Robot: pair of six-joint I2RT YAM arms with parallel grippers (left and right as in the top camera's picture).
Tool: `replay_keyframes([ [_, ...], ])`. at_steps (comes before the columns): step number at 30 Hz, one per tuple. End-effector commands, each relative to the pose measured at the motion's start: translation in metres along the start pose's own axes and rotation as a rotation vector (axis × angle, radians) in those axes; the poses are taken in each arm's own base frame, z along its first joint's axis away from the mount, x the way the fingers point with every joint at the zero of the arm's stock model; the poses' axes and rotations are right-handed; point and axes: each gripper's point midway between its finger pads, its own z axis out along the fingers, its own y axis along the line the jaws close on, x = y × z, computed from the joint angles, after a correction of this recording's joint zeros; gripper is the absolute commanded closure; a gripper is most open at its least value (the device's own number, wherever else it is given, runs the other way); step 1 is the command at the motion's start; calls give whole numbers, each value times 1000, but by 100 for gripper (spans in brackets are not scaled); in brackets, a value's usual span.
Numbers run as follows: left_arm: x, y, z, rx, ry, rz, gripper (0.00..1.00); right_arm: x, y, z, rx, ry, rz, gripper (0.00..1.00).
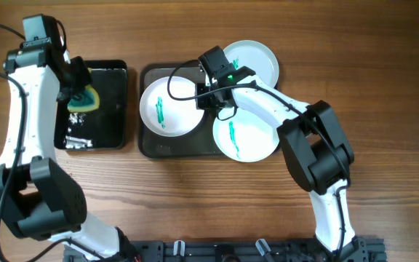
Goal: Clean dirty plates on tray and stack at the side
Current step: 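Grasp the green-and-yellow sponge from the black tray with the left gripper, then scrub the held plate with the sponge in the left gripper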
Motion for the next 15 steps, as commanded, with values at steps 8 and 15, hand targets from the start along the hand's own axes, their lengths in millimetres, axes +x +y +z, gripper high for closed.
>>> replay_keyframes([
  [8, 14, -48, -18, 271, 65, 12, 96, 10, 8, 1, -78, 71, 13, 96],
  [15, 32, -88, -13, 349, 97, 48, 96, 12, 5, 2, -74, 79, 12, 96],
])
